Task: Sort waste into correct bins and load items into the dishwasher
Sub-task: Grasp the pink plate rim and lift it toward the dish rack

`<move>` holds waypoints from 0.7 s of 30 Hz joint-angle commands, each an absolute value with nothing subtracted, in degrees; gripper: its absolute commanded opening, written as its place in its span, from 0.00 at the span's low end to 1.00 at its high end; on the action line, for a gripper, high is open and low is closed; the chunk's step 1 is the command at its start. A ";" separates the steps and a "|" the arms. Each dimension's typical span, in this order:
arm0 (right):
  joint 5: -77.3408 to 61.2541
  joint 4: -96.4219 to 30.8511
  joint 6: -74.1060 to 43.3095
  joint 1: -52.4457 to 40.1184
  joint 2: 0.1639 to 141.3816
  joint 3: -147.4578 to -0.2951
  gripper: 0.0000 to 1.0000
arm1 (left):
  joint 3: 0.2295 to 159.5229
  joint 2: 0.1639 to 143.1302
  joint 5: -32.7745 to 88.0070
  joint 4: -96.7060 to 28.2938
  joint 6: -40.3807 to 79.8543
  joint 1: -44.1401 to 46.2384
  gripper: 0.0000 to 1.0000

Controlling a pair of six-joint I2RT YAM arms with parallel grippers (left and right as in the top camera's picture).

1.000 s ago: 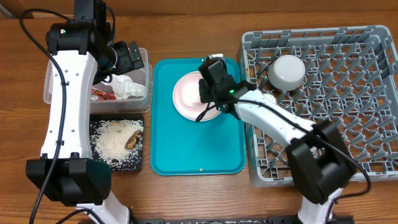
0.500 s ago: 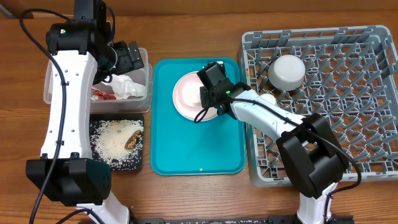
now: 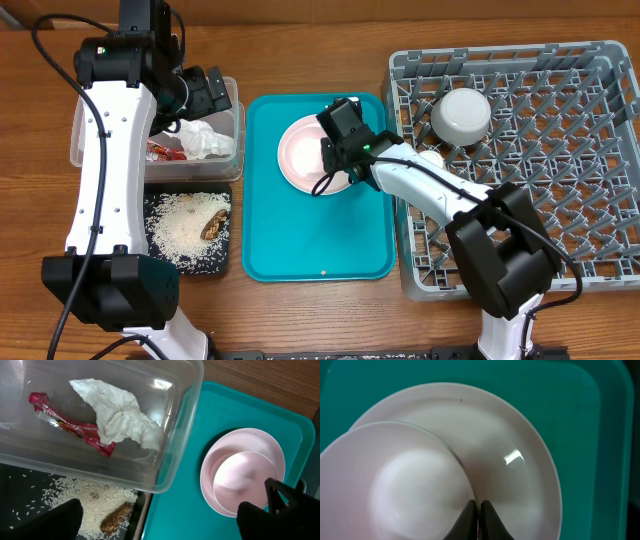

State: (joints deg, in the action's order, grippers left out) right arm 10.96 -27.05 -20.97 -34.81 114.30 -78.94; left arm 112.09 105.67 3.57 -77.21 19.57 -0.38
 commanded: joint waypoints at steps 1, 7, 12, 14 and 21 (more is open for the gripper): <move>12.03 -27.66 -20.32 -33.58 107.28 -82.35 0.04 | 111.98 105.30 2.90 -77.34 20.18 -0.38 1.00; 17.30 -36.47 -10.09 -30.68 97.19 -82.59 0.04 | 111.98 105.30 2.90 -77.34 20.18 -0.38 1.00; 27.62 -49.04 -7.01 -25.82 89.10 -82.59 0.04 | 111.98 105.30 2.90 -77.34 20.18 -0.38 1.00; 28.47 -52.77 -7.01 -23.83 85.89 -82.59 0.04 | 111.98 105.30 2.90 -77.34 20.18 -0.38 1.00; 38.20 -73.67 -3.62 -21.76 79.81 -82.59 0.04 | 111.98 105.30 2.90 -77.34 20.18 -0.38 1.00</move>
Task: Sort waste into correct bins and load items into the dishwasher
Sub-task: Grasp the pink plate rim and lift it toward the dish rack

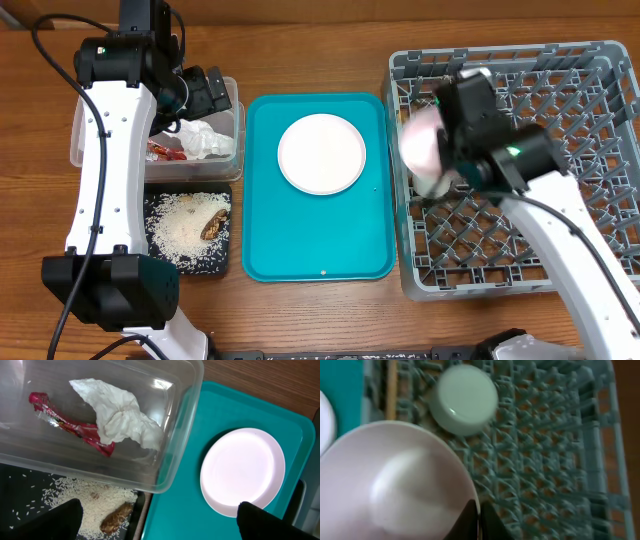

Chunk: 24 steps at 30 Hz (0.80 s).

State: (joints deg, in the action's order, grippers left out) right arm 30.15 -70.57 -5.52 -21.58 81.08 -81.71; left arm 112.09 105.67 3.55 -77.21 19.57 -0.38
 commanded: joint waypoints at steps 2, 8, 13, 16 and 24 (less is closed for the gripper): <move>43.03 -80.73 -6.90 -21.56 80.07 -82.56 0.04 | 111.98 105.30 2.90 -77.34 20.18 -0.38 1.00; 44.12 -91.05 -12.05 -16.84 80.44 -81.73 0.04 | 111.98 105.30 2.90 -77.36 20.18 -0.38 1.00; 44.14 -93.08 -12.01 -9.45 81.60 -81.28 0.04 | 111.98 105.30 2.90 -77.34 20.18 -0.38 1.00; 43.64 -94.06 -12.03 -5.19 83.13 -81.28 0.04 | 111.98 105.30 2.90 -77.34 20.18 -0.38 1.00; 41.91 -97.08 -10.59 -1.19 87.24 -80.44 0.04 | 111.98 105.30 2.90 -77.34 20.18 -0.38 1.00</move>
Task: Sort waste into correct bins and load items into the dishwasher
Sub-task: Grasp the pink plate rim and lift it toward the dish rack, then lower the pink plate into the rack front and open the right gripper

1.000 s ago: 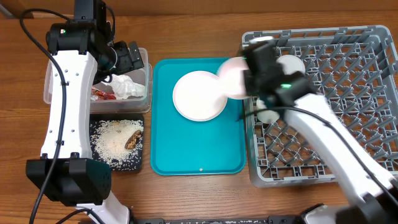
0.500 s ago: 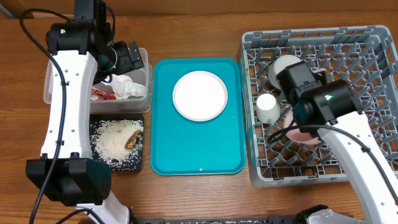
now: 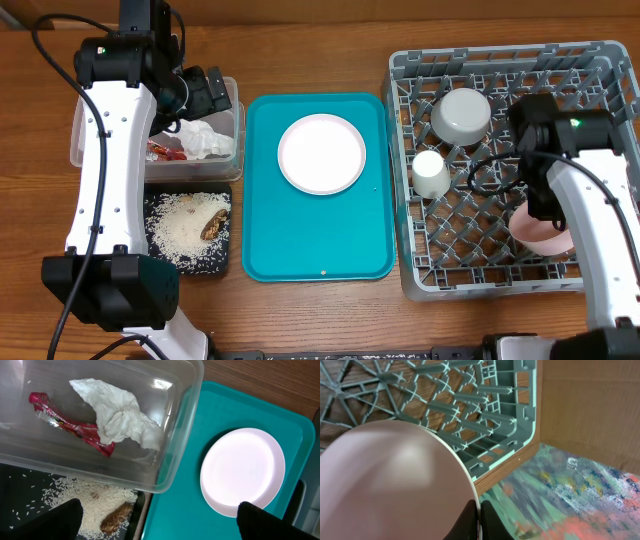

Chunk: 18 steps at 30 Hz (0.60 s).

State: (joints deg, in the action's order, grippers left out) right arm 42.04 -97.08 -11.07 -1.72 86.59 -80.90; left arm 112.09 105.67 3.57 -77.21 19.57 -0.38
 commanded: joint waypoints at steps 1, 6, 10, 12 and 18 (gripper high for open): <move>41.89 -97.08 -10.00 -1.06 87.66 -80.12 0.04 | 111.98 105.30 2.90 -77.34 20.18 -0.38 1.00; 39.22 -97.08 -4.73 -0.99 89.52 -77.54 0.04 | 111.98 105.30 2.90 -77.34 20.18 -0.38 1.00; 38.35 -96.23 -1.23 -0.99 90.72 -75.35 0.04 | 111.98 105.30 2.90 -77.34 20.18 -0.38 1.00; 36.86 -95.33 -0.14 -1.04 91.39 -75.20 0.04 | 111.98 105.30 2.90 -77.34 20.18 -0.38 1.00; 33.04 -89.52 0.36 -1.06 92.18 -75.20 0.04 | 111.98 105.30 2.90 -77.34 20.18 -0.38 1.00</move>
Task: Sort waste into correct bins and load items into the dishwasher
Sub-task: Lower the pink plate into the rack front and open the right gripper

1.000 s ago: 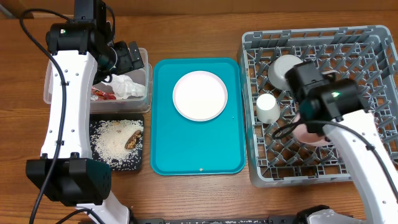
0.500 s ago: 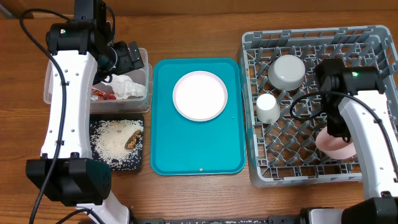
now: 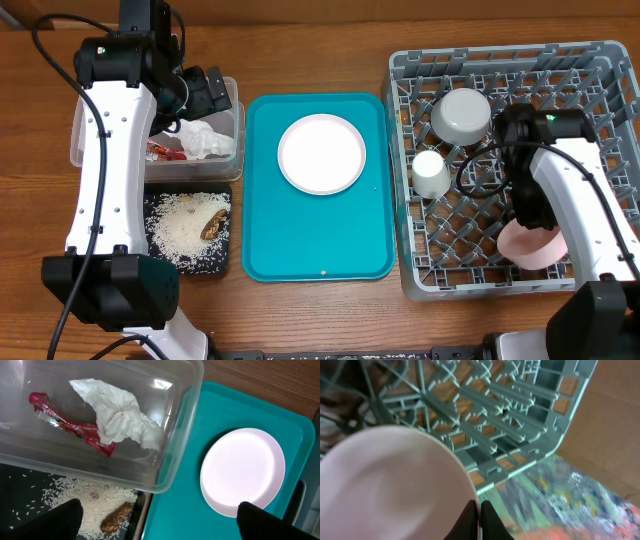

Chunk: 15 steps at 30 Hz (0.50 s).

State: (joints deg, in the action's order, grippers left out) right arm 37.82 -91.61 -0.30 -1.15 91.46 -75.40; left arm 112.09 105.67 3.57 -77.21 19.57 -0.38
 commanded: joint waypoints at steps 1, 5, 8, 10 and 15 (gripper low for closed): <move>32.73 -88.20 0.25 -1.06 92.18 -75.22 0.04 | 111.98 105.30 2.90 -77.34 20.18 -0.38 1.00; 32.67 -85.67 0.25 -1.06 92.18 -75.22 0.04 | 111.98 105.30 2.90 -77.36 20.18 -0.38 1.00; 32.56 -84.88 0.25 -1.06 92.18 -75.22 0.04 | 111.98 105.30 2.90 -77.34 20.18 -0.38 1.00; 31.33 -84.47 0.27 -1.06 92.18 -75.22 0.04 | 111.98 105.30 2.90 -77.34 20.18 -0.38 1.00; 30.72 -81.38 0.25 -1.06 92.18 -75.24 0.05 | 111.98 105.30 2.90 -77.34 20.18 -0.38 1.00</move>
State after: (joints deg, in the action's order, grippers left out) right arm 34.65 -83.94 1.76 -0.99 91.46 -75.40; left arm 112.09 105.67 3.57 -77.21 19.57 -0.38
